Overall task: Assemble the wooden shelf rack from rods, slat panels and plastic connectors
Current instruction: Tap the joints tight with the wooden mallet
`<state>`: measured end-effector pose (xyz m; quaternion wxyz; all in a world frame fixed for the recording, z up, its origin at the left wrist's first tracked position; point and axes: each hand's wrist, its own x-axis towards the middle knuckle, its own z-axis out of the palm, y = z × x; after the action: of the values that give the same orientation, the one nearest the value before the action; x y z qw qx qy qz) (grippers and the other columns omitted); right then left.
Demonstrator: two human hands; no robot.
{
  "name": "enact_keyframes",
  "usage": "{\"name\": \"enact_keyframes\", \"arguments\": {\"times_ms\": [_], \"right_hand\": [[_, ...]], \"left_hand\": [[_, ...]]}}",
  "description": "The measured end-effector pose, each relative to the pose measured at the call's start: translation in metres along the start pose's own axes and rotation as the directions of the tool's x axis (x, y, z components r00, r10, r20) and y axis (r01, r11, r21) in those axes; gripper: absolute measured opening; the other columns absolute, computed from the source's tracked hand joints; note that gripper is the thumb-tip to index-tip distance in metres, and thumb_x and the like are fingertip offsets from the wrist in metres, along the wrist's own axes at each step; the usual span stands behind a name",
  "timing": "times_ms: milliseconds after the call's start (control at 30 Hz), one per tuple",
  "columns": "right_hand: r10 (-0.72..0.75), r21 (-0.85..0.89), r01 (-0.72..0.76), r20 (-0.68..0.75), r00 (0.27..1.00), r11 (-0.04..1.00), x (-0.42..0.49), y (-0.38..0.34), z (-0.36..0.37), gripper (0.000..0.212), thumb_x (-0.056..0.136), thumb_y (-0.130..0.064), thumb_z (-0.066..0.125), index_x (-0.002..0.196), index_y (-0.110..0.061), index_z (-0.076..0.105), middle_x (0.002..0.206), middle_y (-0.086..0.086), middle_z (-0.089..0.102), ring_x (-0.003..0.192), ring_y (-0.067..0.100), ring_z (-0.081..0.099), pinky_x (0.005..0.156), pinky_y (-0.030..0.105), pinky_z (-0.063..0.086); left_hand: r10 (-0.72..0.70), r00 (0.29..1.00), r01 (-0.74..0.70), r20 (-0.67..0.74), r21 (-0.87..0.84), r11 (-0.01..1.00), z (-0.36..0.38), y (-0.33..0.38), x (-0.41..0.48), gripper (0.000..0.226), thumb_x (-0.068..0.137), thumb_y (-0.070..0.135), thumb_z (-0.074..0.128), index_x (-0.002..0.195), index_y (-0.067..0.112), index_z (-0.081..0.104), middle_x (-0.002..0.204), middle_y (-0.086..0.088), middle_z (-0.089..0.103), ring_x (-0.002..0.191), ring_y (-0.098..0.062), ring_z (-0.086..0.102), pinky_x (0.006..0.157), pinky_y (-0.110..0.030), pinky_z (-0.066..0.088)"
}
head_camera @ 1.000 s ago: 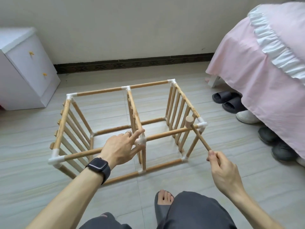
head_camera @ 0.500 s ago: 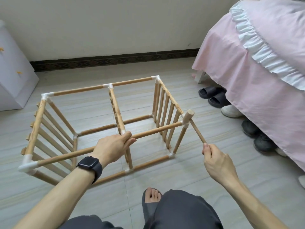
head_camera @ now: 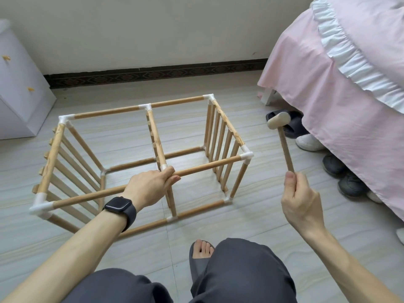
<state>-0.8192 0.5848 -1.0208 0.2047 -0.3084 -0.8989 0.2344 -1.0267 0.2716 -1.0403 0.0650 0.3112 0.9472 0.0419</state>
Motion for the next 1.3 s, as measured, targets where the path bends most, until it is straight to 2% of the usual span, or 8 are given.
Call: {"name": "enact_keyframes", "arguments": {"times_ms": [100, 233, 367, 600, 767, 867, 1000, 1300], "right_hand": [[0.074, -0.197, -0.030, 0.222, 0.972, 0.980, 0.003, 0.000, 0.001, 0.040, 0.105, -0.049, 0.025, 0.086, -0.022, 0.047, 0.082, 0.015, 0.068, 0.086, 0.045, 0.062, 0.067, 0.043, 0.036], [-0.056, 0.042, 0.058, -0.043, 0.998, 0.997, -0.004, -0.008, -0.001, 0.046, 0.102, -0.053, 0.022, 0.082, -0.018, 0.046, 0.059, 0.003, 0.060, 0.053, 0.022, 0.056, 0.048, 0.034, 0.033], [0.094, -0.283, -0.022, 0.245, 0.965, 0.959, -0.006, -0.010, 0.003, 0.047, 0.105, -0.048, 0.020, 0.094, -0.019, 0.054, 0.087, 0.014, 0.069, 0.081, 0.041, 0.059, 0.068, 0.044, 0.040], [-0.166, 0.140, 0.135, 0.242, 0.956, 0.981, -0.028, -0.061, 0.029, 0.043, 0.105, -0.048, 0.032, 0.069, -0.027, 0.045, 0.057, -0.009, 0.060, 0.057, 0.009, 0.058, 0.043, 0.030, 0.031], [-0.348, 0.400, 0.180, 0.402, 0.847, 0.899, -0.045, -0.114, 0.068, 0.045, 0.100, -0.053, 0.036, 0.071, -0.022, 0.053, 0.053, -0.010, 0.055, 0.047, 0.008, 0.051, 0.046, 0.022, 0.038], [-0.436, 0.444, 0.214, 0.490, 0.755, 0.870, -0.050, -0.154, 0.091, 0.048, 0.101, -0.050, 0.037, 0.070, -0.017, 0.053, 0.053, -0.010, 0.051, 0.051, 0.007, 0.048, 0.052, 0.023, 0.036], [-0.522, 0.447, 0.289, 0.590, 0.616, 0.846, -0.052, -0.209, 0.110, 0.047, 0.104, -0.044, 0.043, 0.076, -0.010, 0.060, 0.062, 0.000, 0.057, 0.063, 0.010, 0.054, 0.057, 0.022, 0.039], [-0.704, 0.539, 0.454, 0.543, 0.457, 0.710, -0.069, -0.252, 0.132, 0.040, 0.098, -0.053, 0.040, 0.074, -0.026, 0.055, 0.061, -0.012, 0.057, 0.052, 0.008, 0.050, 0.053, 0.020, 0.038]], "left_hand": [[0.002, 1.000, -0.002, -0.003, 0.010, 1.000, 0.000, -0.002, -0.001, 0.043, 0.096, 0.070, 0.012, 0.103, 0.035, 0.038, 0.082, 0.005, 0.061, 0.074, -0.023, 0.054, 0.060, -0.036, 0.039], [-0.004, 1.000, 0.004, 0.005, 0.010, 1.000, 0.000, -0.003, -0.004, 0.041, 0.095, 0.071, 0.012, 0.097, 0.036, 0.033, 0.077, 0.007, 0.057, 0.072, -0.022, 0.054, 0.060, -0.036, 0.039], [-0.001, 1.000, 0.001, 0.013, 0.005, 1.000, -0.003, -0.001, -0.006, 0.038, 0.098, 0.067, 0.015, 0.100, 0.034, 0.034, 0.079, 0.007, 0.054, 0.073, -0.022, 0.054, 0.061, -0.036, 0.043], [0.071, 0.965, -0.083, -0.252, -0.038, 0.996, -0.008, -0.025, -0.040, 0.049, 0.101, 0.057, 0.036, 0.143, 0.033, 0.044, 0.109, 0.000, 0.059, 0.096, -0.024, 0.058, 0.080, -0.041, 0.051], [-0.328, 0.705, 0.255, -0.629, -0.207, 0.944, -0.003, -0.098, -0.108, 0.052, 0.091, 0.046, 0.052, 0.136, 0.019, 0.050, 0.132, -0.008, 0.049, 0.113, -0.029, 0.052, 0.085, -0.049, 0.047], [-0.679, 0.529, 0.457, -0.509, -0.504, 0.733, 0.003, -0.133, -0.148, 0.061, 0.093, 0.049, 0.056, 0.142, 0.017, 0.038, 0.144, -0.011, 0.038, 0.125, -0.032, 0.042, 0.097, -0.051, 0.043], [-0.765, 0.644, 0.498, -0.005, -0.756, 0.424, 0.018, -0.148, -0.168, 0.047, 0.093, 0.064, 0.053, 0.120, 0.027, 0.049, 0.121, 0.000, 0.058, 0.122, -0.028, 0.053, 0.089, -0.040, 0.046], [-0.665, 0.740, 0.400, -0.102, -0.729, 0.556, 0.031, -0.130, -0.169, 0.013, 0.098, 0.055, 0.053, 0.102, 0.045, 0.062, 0.097, 0.007, 0.074, 0.095, -0.017, 0.067, 0.069, -0.031, 0.045]]}}
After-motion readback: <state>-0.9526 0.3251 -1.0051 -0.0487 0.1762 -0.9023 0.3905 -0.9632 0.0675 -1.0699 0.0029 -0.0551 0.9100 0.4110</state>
